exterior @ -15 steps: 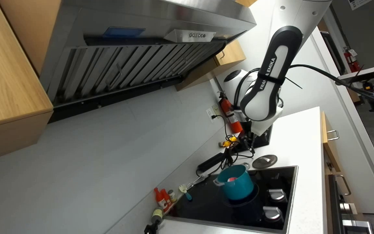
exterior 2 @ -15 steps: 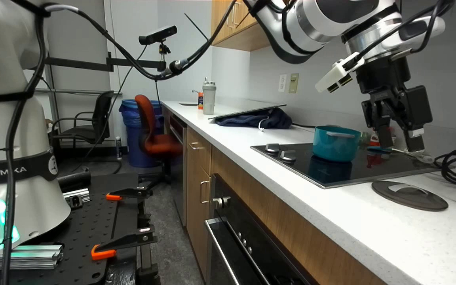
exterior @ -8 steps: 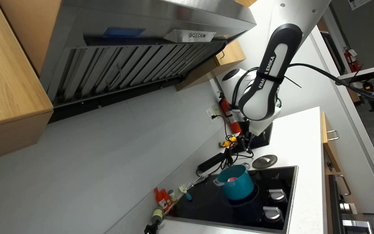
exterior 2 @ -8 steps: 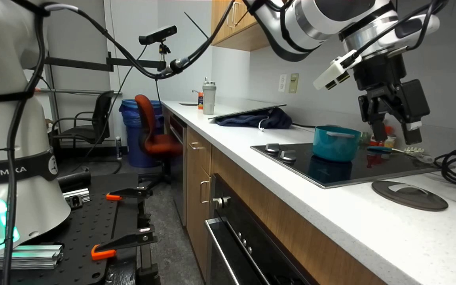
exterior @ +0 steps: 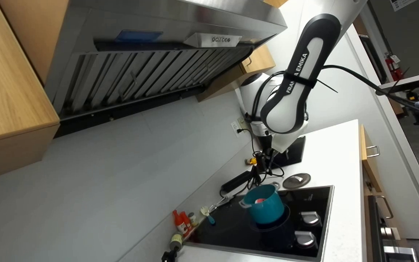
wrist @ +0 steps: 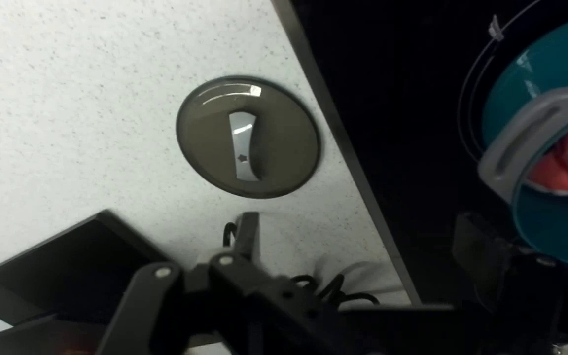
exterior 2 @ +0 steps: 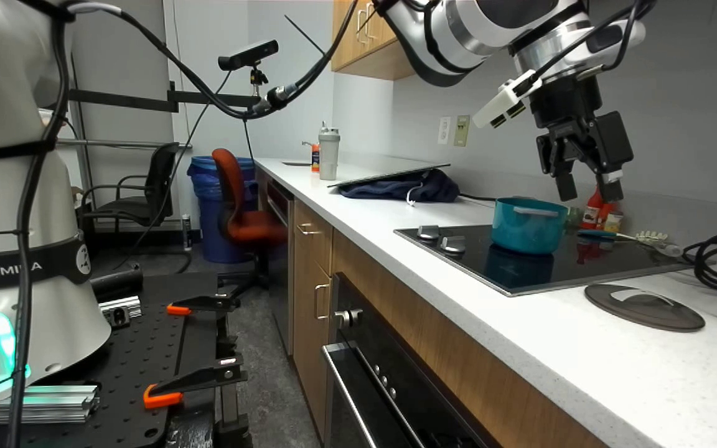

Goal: Take the lid off the blue pot and place it on the counter

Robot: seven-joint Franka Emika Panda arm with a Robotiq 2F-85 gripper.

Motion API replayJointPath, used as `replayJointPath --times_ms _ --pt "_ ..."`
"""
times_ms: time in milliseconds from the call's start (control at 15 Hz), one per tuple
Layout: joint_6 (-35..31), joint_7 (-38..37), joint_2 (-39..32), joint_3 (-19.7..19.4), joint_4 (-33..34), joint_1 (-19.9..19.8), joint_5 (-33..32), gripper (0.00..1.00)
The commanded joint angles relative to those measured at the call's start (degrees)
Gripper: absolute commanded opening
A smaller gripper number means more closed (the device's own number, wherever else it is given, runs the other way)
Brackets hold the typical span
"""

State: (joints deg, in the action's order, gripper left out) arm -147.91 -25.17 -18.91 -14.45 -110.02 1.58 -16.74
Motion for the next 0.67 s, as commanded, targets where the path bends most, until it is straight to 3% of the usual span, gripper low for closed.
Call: replayJointPath --times_ms 0,600 --pt "-1.69 0.02 3.53 0.86 -3.74 0.96 -1.85 1.0" --pt "-1.78 0.68 11.23 3.56 -11.87 1.12 -4.79 1.0"
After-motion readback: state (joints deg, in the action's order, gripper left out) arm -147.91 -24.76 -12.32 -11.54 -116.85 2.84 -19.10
